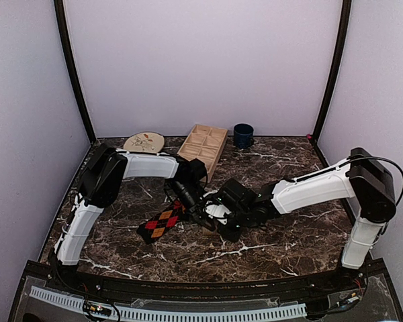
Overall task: Roll the socks
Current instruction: Roll the sock at the center of the board.
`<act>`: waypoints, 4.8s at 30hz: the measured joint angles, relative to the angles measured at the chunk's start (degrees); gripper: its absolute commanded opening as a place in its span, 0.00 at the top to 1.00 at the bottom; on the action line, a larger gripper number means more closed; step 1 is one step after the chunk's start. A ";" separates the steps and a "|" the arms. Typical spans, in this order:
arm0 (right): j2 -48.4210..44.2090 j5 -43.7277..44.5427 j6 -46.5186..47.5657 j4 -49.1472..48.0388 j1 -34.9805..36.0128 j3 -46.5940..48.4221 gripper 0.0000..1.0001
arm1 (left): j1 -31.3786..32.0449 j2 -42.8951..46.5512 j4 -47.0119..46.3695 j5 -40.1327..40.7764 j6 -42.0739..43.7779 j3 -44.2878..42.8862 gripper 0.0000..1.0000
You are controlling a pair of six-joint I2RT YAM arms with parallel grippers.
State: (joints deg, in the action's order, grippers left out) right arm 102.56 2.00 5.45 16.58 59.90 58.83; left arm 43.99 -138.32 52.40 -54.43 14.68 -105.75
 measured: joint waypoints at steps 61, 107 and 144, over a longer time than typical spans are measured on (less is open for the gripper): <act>1.92 -6.82 -7.30 6.51 -2.29 4.02 1.00 | -4.39 14.95 -19.76 21.64 -17.16 17.49 0.58; 17.92 -47.01 -10.49 27.10 -13.46 20.96 1.00 | 9.60 43.74 -49.59 34.53 -13.09 51.91 0.56; 20.61 -51.41 -11.58 31.52 -13.44 24.81 1.00 | 13.84 38.29 -54.88 37.62 -2.56 53.13 0.56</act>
State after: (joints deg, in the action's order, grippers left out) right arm 123.17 -49.41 -6.13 48.10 46.46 83.64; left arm 57.82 -100.03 -2.48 -16.82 12.12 -52.62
